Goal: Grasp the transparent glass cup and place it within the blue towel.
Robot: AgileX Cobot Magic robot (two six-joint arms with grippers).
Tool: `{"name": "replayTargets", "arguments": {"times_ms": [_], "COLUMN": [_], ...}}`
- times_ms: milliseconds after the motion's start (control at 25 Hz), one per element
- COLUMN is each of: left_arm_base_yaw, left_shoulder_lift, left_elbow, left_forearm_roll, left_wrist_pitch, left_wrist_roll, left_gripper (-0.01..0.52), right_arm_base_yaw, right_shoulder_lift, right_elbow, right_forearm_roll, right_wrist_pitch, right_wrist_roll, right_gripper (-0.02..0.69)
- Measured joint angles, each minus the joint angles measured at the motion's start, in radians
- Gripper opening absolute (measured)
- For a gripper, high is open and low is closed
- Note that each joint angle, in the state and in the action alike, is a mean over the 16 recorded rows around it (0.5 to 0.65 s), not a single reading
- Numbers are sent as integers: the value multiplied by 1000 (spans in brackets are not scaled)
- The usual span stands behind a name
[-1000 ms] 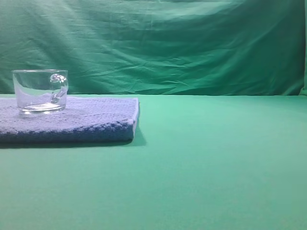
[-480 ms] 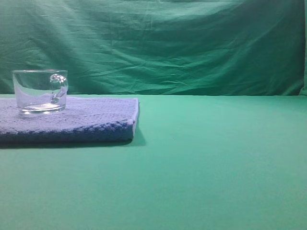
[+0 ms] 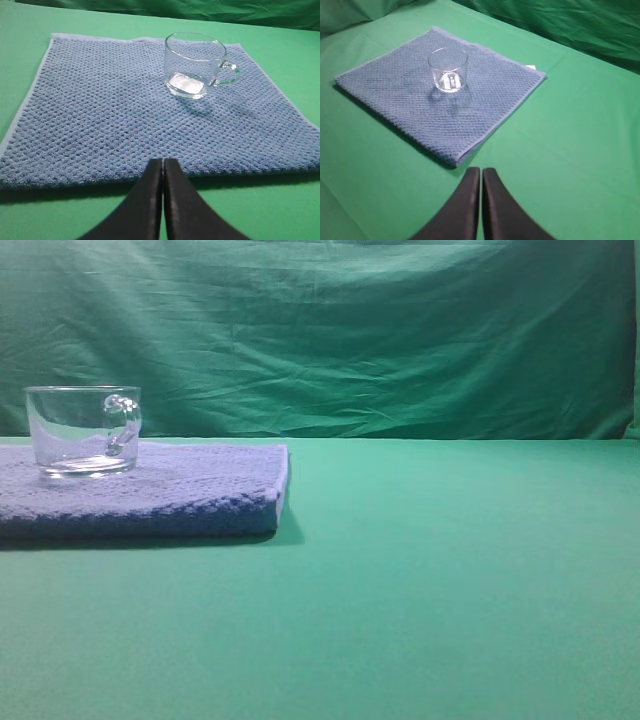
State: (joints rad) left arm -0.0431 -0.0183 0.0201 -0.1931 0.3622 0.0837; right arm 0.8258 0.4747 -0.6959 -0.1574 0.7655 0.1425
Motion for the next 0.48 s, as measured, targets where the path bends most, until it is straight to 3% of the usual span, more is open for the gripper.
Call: {"name": "replayTargets", "arguments": {"times_ms": [240, 480], "left_arm_base_yaw": [0, 0], "left_shoulder_lift": [0, 0], "left_elbow": [0, 0], "left_forearm_roll": [0, 0], "left_wrist_pitch": [0, 0], "left_wrist_roll": [0, 0], "left_gripper": [0, 0], "right_arm_base_yaw": [-64, -230], "right_shoulder_lift": [-44, -101], "right_elbow": [30, 136], "right_forearm_roll": [-26, -42], "right_wrist_pitch": [-4, -114], "right_wrist_roll": [3, 3], "right_gripper": [0, 6]}}
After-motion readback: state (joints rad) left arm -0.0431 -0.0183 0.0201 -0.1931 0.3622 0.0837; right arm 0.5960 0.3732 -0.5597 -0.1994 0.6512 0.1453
